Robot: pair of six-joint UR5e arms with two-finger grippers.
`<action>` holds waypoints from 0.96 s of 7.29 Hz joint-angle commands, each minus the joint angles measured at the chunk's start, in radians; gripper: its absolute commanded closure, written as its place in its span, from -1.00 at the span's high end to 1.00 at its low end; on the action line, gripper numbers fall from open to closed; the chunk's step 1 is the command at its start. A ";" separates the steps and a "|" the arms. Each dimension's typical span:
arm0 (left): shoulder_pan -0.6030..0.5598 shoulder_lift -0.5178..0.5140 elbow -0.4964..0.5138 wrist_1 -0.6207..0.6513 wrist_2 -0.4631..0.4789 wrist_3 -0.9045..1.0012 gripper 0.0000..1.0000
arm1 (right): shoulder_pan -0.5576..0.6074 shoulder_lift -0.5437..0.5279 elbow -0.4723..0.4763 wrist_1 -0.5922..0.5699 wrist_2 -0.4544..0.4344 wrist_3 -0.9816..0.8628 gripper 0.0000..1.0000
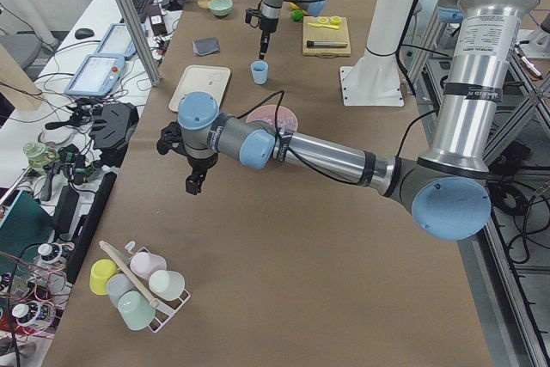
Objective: Put ice and cherries in cup
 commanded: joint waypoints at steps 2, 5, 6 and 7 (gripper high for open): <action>-0.002 0.001 0.018 0.012 0.010 -0.001 0.97 | 0.265 -0.069 -0.080 -0.006 0.145 -0.283 0.97; -0.029 0.004 0.074 0.010 0.014 0.000 0.97 | 0.620 -0.221 -0.213 -0.008 0.380 -0.831 0.97; -0.053 0.037 0.080 0.007 0.014 0.002 0.97 | 0.748 -0.260 -0.229 -0.011 0.528 -0.977 0.97; -0.060 0.054 0.077 0.002 0.014 0.002 0.97 | 0.860 -0.296 -0.233 -0.015 0.630 -1.138 0.97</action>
